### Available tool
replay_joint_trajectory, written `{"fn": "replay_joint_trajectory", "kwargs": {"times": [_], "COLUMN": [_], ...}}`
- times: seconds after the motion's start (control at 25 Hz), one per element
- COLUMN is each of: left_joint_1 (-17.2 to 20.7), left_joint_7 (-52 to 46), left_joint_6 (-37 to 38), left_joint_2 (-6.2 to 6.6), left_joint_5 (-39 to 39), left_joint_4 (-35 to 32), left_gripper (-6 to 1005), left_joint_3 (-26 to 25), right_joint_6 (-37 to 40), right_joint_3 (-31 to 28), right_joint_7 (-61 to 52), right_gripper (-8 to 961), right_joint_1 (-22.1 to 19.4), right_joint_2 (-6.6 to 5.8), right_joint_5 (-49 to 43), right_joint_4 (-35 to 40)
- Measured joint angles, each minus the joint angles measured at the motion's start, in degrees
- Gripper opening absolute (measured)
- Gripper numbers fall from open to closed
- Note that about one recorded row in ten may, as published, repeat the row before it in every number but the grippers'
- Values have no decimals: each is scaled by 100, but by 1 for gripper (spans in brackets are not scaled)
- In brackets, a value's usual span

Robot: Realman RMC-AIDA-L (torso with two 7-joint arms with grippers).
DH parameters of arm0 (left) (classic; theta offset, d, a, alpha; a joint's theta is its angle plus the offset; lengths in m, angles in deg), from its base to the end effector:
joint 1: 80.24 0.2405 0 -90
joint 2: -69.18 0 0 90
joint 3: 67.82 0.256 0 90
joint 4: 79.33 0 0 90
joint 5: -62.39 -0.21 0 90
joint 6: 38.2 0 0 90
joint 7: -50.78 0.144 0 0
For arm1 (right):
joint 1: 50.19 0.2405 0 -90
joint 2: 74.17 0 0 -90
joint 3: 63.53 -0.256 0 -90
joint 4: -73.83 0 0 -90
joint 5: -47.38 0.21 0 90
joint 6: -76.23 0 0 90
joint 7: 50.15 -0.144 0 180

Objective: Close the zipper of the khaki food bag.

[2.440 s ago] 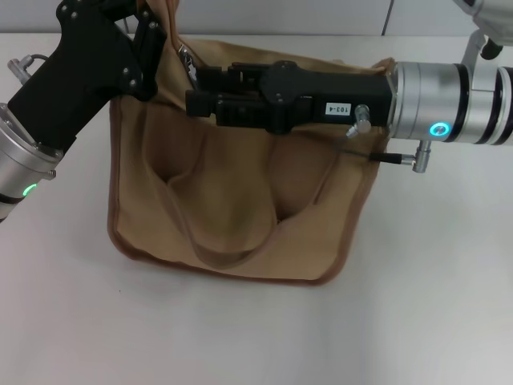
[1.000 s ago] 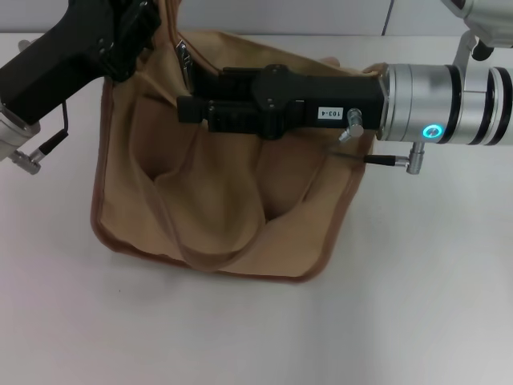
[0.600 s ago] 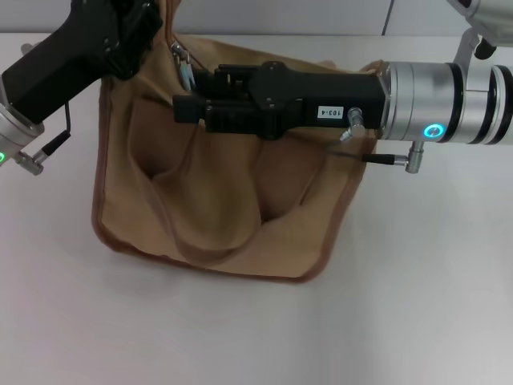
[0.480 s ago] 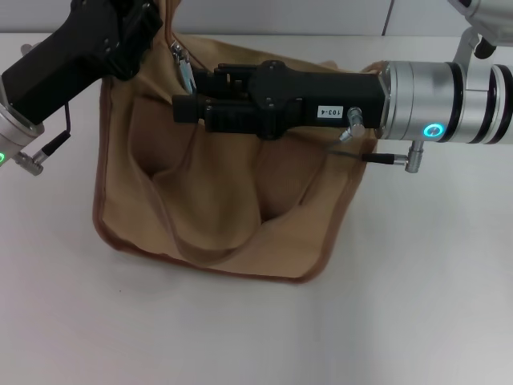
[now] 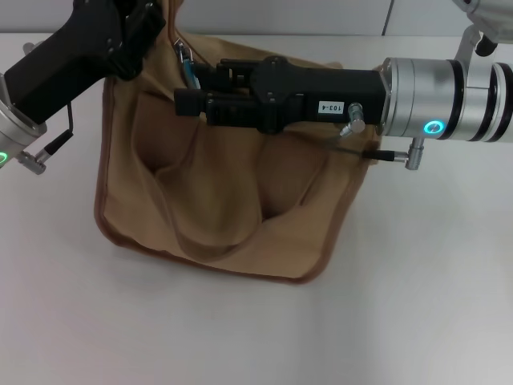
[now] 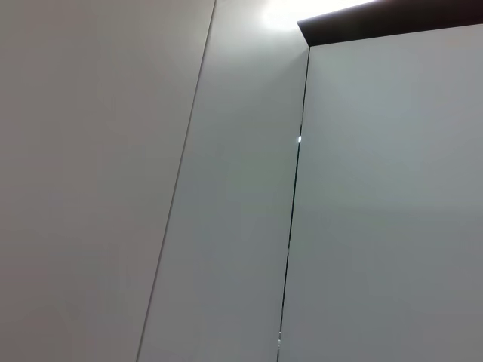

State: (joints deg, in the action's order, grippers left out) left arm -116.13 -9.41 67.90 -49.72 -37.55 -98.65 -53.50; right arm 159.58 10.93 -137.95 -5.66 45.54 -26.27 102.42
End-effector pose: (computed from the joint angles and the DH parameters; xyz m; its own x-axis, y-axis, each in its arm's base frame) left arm -0.2183 0.3312 0.0345 0.3779 -0.0519 0.9244 0.4019 -0.8903 -0.2142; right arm 0.1137 0.3579 -0.0569 0.6381 -0.3829 -0.6680 -0.3246 -0.9205 0.2176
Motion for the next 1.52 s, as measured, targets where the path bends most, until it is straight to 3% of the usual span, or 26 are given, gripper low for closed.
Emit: {"fn": "replay_joint_trajectory", "kwargs": {"times": [0.52,0.96,1.2,1.52], "left_joint_1": [-6,-12,-14,120], "left_joint_7": [154,171,244,287], "left_joint_6": [13,6,9,-68], "left_joint_2": [-4,-10,-6,-2], "left_joint_5": [-35,-14,-11,71], "left_joint_4": [87,108,150,152], "left_gripper": [51,54,56,58], "left_joint_3": [0,0,0,-90], "right_joint_6": [-393,-295,-278,-274], "right_joint_3": [26,73,76,37], "right_joint_7": [48,120,142,150], "right_gripper": [521,87,8,7], "right_joint_1": [90,227,225,59], "right_joint_2": [0,-9,-9,-36], "right_joint_5": [148,96,87,81], "right_joint_4": [-222,-269,-274,-228]}}
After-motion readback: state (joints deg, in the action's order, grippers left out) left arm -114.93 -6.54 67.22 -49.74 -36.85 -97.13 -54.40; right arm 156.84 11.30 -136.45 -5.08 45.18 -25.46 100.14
